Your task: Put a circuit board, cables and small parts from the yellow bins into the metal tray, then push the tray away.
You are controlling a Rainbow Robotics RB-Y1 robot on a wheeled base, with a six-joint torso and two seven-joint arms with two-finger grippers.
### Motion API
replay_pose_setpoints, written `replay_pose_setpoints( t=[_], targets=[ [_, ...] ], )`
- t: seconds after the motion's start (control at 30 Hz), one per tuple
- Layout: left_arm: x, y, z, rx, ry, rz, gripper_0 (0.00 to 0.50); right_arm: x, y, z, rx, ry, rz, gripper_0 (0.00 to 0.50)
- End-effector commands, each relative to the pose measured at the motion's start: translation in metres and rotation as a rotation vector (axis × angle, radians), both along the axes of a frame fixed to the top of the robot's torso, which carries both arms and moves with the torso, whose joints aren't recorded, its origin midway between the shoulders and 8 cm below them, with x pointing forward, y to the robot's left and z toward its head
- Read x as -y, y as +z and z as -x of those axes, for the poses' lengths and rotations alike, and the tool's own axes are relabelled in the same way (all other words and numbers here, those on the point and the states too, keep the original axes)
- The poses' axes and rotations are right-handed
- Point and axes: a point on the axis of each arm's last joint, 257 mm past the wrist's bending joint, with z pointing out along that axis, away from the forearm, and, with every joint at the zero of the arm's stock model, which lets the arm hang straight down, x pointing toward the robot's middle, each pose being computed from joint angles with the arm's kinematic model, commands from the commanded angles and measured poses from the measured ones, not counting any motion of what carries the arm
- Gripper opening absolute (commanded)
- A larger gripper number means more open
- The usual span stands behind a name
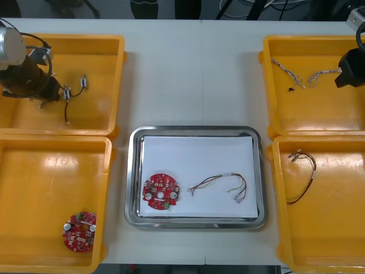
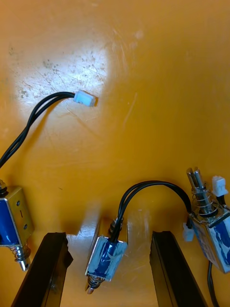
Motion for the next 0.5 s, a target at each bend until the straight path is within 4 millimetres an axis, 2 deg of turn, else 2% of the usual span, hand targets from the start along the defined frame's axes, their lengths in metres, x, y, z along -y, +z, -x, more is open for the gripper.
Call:
replay_pose_setpoints(
  t=[0.03, 0.17, 0.3, 0.33, 0.37, 0.4, 0.5],
  targets=[
    [0.005, -0.008, 0.000, -0.009, -0.106, -0.050, 0.500, 0.027, 0.034, -0.010, 0.047, -0.084, -0.024, 0.500],
    [0.004, -0.012, 0.001, -0.010, -0.105, -0.047, 0.500, 0.031, 0.028, -0.016, 0.013, -0.116, -0.061, 0.500],
    [0.004, -0.014, 0.003, -0.014, -0.104, -0.044, 0.500, 0.029, 0.031, -0.026, 0.008, -0.142, -0.082, 0.500],
    [0.004, -0.014, 0.003, -0.014, -0.104, -0.042, 0.454, 0.027, 0.030, -0.028, 0.010, -0.145, -0.088, 0.500],
    [0.005, -0.014, 0.003, -0.014, -0.104, -0.041, 0.252, 0.025, 0.029, -0.033, 0.014, -0.148, -0.095, 0.500],
    [0.005, -0.016, 0.004, -0.017, -0.105, -0.040, 0.011, 0.026, 0.031, -0.038, 0.026, -0.157, -0.099, 0.500],
    [0.005, -0.017, 0.005, -0.019, -0.104, -0.036, 0.000, 0.023, 0.029, -0.049, 0.042, -0.165, -0.117, 0.500]
  ],
)
